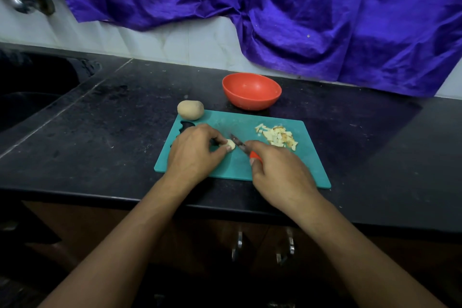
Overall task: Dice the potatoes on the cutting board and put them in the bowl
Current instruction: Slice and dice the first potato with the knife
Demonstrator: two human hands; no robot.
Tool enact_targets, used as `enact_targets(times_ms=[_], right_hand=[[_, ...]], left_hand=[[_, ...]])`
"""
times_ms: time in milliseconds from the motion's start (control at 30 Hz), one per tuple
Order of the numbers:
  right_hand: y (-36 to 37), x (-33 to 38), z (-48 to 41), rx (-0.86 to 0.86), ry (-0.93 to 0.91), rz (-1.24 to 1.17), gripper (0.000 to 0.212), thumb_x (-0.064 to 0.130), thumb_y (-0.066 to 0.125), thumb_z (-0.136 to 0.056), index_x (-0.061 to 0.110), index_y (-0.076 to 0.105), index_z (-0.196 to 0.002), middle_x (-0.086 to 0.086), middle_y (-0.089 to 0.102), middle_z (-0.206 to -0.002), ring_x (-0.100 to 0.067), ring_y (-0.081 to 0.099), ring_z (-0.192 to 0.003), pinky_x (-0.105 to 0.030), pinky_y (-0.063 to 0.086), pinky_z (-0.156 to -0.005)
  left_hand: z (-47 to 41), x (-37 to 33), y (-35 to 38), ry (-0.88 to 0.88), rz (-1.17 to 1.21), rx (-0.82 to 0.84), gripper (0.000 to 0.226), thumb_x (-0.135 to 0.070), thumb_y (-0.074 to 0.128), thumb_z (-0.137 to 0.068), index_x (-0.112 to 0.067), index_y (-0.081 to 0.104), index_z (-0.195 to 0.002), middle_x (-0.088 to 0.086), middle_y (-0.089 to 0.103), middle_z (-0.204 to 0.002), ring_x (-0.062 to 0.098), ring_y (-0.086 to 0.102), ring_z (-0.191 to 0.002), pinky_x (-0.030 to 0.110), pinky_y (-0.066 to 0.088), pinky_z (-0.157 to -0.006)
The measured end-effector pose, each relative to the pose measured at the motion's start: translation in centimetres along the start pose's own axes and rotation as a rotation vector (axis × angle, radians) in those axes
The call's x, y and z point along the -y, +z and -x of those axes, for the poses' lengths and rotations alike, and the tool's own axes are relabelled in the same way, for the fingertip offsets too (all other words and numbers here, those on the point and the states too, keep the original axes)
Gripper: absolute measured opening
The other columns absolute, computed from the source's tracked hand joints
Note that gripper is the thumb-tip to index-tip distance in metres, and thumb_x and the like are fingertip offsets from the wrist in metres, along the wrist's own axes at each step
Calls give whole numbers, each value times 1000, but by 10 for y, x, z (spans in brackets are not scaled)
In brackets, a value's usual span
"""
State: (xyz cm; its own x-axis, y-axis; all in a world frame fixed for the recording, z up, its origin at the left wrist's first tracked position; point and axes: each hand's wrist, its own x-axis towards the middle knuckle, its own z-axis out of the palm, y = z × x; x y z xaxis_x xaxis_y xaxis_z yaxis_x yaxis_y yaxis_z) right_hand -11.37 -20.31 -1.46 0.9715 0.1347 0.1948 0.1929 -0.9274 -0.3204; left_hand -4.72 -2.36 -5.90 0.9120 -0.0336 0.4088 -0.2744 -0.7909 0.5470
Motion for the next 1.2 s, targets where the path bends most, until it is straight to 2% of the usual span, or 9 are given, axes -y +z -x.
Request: enact_targets(times_ms=[133, 533, 667, 733, 800, 900, 1033, 1200], right_hand=[[6, 7, -5, -2, -20, 91, 44, 26, 43, -105, 34, 44, -148, 1, 66, -120, -23, 61, -106, -40, 51, -81], [15, 17, -11, 80, -45, 234, 64, 18, 43, -101, 29, 25, -162, -4, 63, -117, -28, 64, -101, -39, 43, -73], [11, 6, -3, 83, -60, 231, 63, 20, 45, -102, 35, 28, -160, 1, 61, -106, -23, 62, -94, -38, 45, -70], [10, -4, 3, 59, -19, 114, 53, 27, 44, -105, 41, 36, -156, 7, 59, -99, -15, 58, -83, -36, 48, -68], [9, -11, 3, 33, 26, -10, 47, 31, 44, -106, 43, 44, -151, 9, 60, -97, -10, 54, -73, -32, 44, -64], [8, -12, 1, 5, 65, -108, 45, 31, 46, -106, 41, 47, -150, 5, 66, -112, -13, 60, -84, -32, 48, -72], [7, -3, 2, -5, 32, -81, 45, 31, 46, -106, 41, 47, -150, 4, 67, -116, -15, 62, -99, -37, 54, -83], [12, 7, 0, -8, -17, -9, 46, 28, 43, -106, 39, 45, -151, 1, 66, -117, -20, 62, -103, -40, 55, -84]], left_hand=[[0, 1, 0, 0, 9, 1, 13, -43, 78, -84, -33, 77, -92, -17, 69, -95, 7, 63, -92, 41, 56, -81], [0, -1, -3, -4, 33, 4, 7, -37, 81, -83, -30, 79, -84, -15, 72, -91, 9, 65, -88, 39, 56, -79], [1, -3, -4, -15, 24, 7, 8, -37, 81, -83, -29, 80, -87, -14, 73, -93, 9, 66, -89, 36, 55, -79], [1, -3, -4, -19, 9, 6, 9, -37, 80, -84, -29, 79, -88, -15, 72, -93, 8, 65, -90, 37, 56, -81], [2, -3, -4, -22, 6, 0, 10, -38, 80, -84, -29, 79, -87, -15, 72, -93, 8, 64, -90, 37, 56, -81], [1, -4, -4, -31, 12, -4, 11, -39, 81, -83, -29, 79, -87, -14, 73, -93, 7, 65, -89, 37, 56, -81], [2, -4, -5, -35, 11, -2, 12, -39, 81, -83, -28, 79, -87, -14, 73, -91, 6, 65, -88, 34, 56, -80], [2, -3, -5, -26, 21, -13, 8, -36, 80, -84, -29, 79, -86, -14, 73, -88, 6, 65, -85, 31, 54, -77]])
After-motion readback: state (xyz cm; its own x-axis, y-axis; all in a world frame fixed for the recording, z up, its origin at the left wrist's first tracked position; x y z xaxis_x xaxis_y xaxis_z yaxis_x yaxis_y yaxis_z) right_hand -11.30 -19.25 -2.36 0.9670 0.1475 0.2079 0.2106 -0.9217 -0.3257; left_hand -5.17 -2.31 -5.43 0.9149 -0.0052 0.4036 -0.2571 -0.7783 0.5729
